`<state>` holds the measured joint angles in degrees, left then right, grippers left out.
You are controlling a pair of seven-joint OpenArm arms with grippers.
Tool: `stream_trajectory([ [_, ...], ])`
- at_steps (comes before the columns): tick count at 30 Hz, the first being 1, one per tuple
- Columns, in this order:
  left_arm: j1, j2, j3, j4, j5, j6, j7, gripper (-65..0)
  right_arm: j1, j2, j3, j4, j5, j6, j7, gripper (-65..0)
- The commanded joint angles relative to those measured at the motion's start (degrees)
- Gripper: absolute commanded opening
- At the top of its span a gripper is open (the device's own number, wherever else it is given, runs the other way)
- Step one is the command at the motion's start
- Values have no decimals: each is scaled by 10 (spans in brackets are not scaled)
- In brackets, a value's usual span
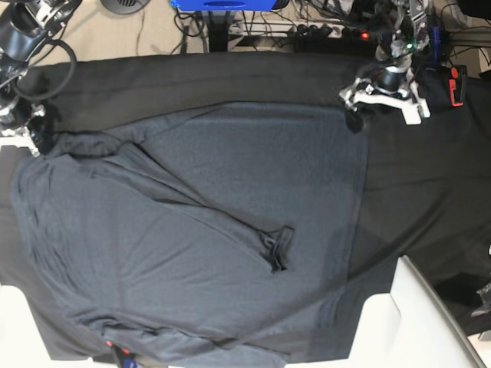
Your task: Fold the T-shirt properly
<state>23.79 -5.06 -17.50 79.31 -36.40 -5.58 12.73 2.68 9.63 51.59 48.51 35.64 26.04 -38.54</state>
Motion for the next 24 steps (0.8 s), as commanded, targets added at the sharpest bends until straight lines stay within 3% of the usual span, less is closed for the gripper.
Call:
stream_trajectory([
  [1,-1,4,10,-9,-4,2,38,-109,-2,4,-2,1,-25,-12,-24,-644],
  [10,-26,5,52,-37,-4,2,38,-128,-2,4,-2,1,-25,-12,-24,-644],
  [13,-26,11,55,-37,-4,2,38,-255,-2,4,-2,1,-25,-12,-24,-644],
  [20,-38,21,51,-37,-4,2,38,-650,-2,4,-2,1,-25,-12,-24,-644],
  [24,-34,18,50,-9,-4,2,43,-650,-8,5,-2,7,-25,-12,-24,-644],
])
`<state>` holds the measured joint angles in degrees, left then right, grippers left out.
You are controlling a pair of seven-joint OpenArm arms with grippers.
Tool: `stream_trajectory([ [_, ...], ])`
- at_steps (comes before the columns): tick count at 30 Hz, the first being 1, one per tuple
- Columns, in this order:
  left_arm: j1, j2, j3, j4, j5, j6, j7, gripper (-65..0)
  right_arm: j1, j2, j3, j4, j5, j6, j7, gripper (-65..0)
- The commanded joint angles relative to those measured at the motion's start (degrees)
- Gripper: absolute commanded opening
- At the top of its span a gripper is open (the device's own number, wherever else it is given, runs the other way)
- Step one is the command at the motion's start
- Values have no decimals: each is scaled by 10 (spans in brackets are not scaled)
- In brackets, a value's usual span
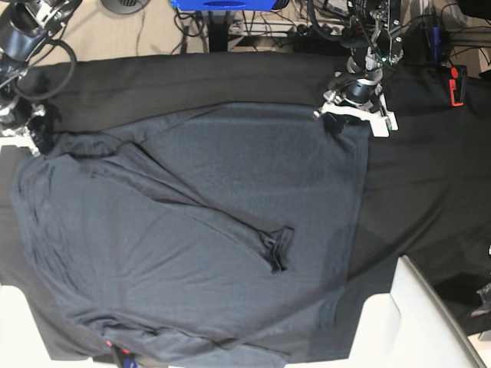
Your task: Fold the T-shirt properly
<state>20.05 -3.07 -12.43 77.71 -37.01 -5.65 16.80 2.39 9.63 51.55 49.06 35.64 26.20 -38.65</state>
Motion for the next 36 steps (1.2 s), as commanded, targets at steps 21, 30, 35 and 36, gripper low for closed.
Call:
stream_trajectory([
  [21,34,-15,-137,256,2,2,318,-650,-93,-40,-1,335,-25,-109,-176,-644],
  [30,43,-14,-150,268,3,5,352,-650,-59,-41,-50,373,-26,-268,-257,-644],
  [35,5,-15,-150,262,6,7,363,-650,-31,-40,-101,354,-26,-339,-254,-644],
  [36,-9,-15,-151,262,6,7,381,-650,-22,-40,-111,343,-26,-347,-252,-644],
])
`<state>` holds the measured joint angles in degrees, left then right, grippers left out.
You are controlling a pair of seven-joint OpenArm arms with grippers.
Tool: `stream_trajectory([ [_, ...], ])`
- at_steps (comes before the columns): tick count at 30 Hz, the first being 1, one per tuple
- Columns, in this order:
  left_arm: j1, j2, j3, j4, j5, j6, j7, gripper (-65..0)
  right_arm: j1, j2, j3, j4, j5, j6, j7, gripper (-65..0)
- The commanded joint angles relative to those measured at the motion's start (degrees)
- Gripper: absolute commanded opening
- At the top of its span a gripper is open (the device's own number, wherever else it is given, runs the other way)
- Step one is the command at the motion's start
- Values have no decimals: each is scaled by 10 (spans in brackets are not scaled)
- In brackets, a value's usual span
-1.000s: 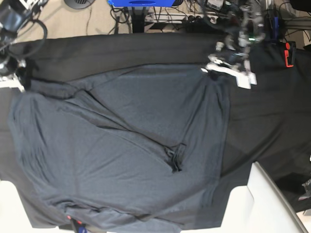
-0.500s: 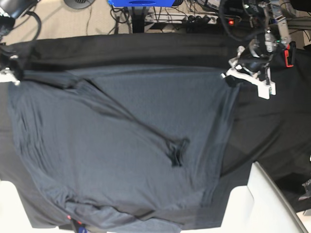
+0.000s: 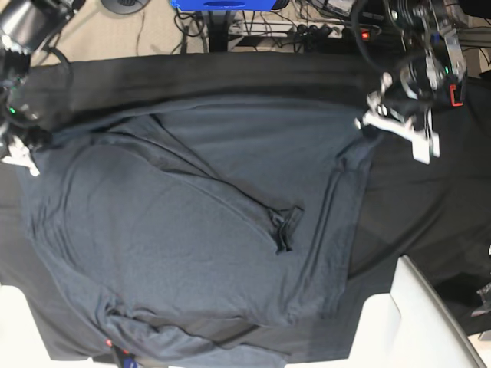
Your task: Fold the T-shirt properly
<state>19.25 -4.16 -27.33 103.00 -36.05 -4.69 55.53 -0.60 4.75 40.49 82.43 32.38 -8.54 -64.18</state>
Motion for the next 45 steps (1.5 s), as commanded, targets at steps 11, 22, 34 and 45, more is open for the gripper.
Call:
stream_trajectory([
  [11,-136,-5,2,-107,-1,-3,56,-650,86,62,-36,-140,5,-5,41,-644],
  [22,-218,-5,3,-208,-1,-3,54,-650,131,101,-91,-253,5,-6,120,-644],
  [34,-261,-5,4,-278,37,-3,32,-650,152,110,-91,-282,6,-6,161,-644],
  [45,-271,-4,4,-279,68,-3,21,-650,172,109,-91,-311,6,-6,164,-636],
])
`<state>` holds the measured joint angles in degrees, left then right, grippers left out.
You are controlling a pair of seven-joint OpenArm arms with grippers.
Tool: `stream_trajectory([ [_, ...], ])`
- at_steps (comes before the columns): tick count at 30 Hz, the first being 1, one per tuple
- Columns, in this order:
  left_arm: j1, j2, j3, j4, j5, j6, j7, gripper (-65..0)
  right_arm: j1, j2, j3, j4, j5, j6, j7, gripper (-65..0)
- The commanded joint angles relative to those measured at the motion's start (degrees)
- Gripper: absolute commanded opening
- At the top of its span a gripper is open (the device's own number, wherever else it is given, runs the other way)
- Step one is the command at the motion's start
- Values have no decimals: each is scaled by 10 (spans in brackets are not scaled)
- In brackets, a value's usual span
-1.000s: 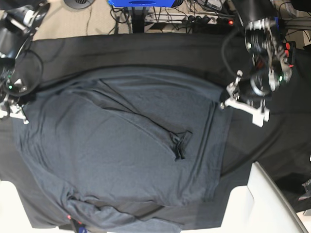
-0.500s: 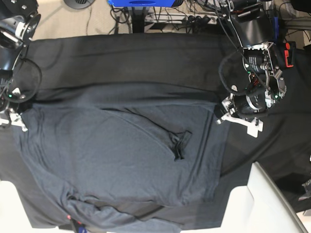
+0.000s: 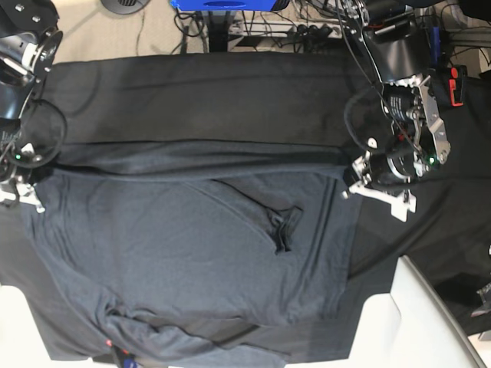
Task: Fold the T-shirt properly
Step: 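Pull the collar edge toward the hem with both grippers, then release the left gripper and raise it back to the collar edge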
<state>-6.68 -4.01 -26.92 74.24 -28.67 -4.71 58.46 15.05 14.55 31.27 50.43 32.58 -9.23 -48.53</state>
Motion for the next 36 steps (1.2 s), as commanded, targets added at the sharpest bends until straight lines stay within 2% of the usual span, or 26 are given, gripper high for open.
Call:
stream_trajectory([
  [1,-13,-5,1,9,-6,-3,-8,-650,15,11,2,9,4,1,14,-635],
  [6,-15,-6,30,9,-6,-3,-10,-650,15,11,2,10,7,3,37,-627],
  [11,-24,-6,33,9,-6,-3,-33,-650,20,11,2,15,7,3,44,-537],
  [20,-31,-10,28,10,-6,-3,-43,-650,30,13,2,39,7,5,47,-446],
  [22,-31,-16,28,13,-6,-3,-71,-545,28,14,1,82,7,19,61,-438],
  [25,-30,-30,28,13,-10,-3,-97,-359,0,16,2,166,5,79,83,-437],
  [29,-35,-39,27,26,-11,-3,-99,-122,-31,16,5,251,5,88,96,-437],
  [31,-33,-41,18,50,-12,-5,-99,-30,-52,15,7,281,7,88,95,-437],
  [32,-32,-39,1,66,-13,-5,-98,0,-64,14,7,293,9,88,94,-437],
  [33,-24,-38,-21,81,-20,-6,-94,0,-79,13,7,306,9,88,94,-437],
  [36,26,-40,-94,142,-96,-7,-94,0,-141,-3,36,347,28,88,97,-440],
])
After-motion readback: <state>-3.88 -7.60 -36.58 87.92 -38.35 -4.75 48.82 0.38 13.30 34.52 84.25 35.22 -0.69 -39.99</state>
